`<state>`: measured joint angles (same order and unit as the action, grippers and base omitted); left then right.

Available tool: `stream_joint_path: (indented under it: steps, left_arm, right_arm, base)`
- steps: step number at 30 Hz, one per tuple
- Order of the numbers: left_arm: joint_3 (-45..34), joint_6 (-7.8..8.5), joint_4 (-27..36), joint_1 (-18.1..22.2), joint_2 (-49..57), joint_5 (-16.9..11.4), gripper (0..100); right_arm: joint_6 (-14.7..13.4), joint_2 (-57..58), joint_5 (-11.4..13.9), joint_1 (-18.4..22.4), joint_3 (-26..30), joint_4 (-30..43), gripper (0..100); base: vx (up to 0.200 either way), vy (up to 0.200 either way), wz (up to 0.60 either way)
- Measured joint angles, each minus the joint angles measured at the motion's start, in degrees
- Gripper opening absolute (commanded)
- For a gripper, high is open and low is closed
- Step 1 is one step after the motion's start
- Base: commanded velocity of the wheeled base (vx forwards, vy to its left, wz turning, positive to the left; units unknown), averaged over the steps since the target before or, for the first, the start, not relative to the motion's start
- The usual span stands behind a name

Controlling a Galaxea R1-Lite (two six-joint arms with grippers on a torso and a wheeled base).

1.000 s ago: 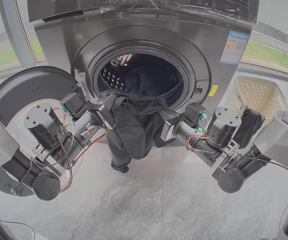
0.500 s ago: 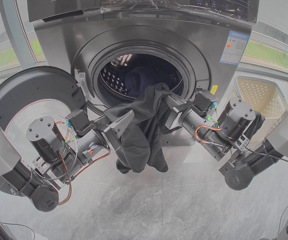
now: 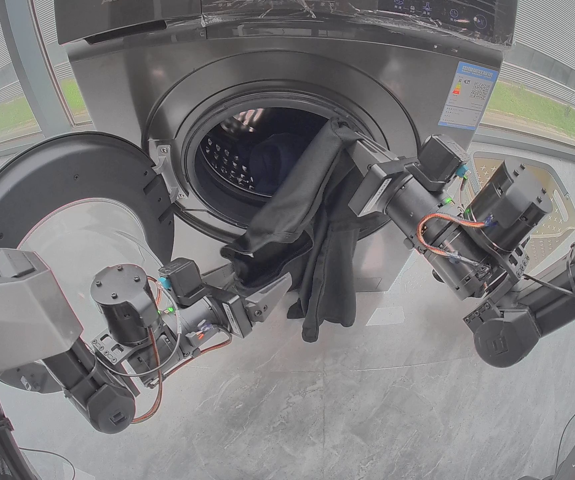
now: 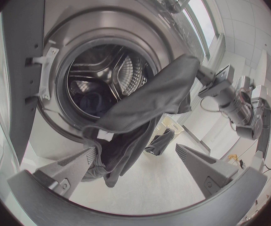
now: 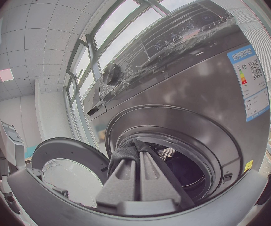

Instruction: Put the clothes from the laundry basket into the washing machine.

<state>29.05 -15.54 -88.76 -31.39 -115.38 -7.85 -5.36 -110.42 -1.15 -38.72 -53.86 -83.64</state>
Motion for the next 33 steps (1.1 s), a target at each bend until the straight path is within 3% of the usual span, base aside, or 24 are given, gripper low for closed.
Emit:
stream_joint_path:
  steps: [18, 27, 33]
  left_arm:
    - [3.1, 0.68, -0.1, 0.4, -10.9, 0.0, 100]
    - [4.1, 4.02, -0.1, 0.0, -16.1, -0.3, 100]
    - [7.3, 4.73, -0.1, 0.4, -19.5, -0.2, 100]
  right_arm:
    - [0.0, 0.1, -0.1, 0.2, -2.0, 1.1, 0]
    - [0.0, -0.7, -0.2, 0.0, -5.2, 2.3, 0]
    - [0.0, -1.1, -0.2, -0.8, -5.6, 2.3, 0]
  base:
    - [0.000, 0.000, 0.00]
    - [0.000, 0.000, 0.00]
    - [0.000, 0.000, 0.00]
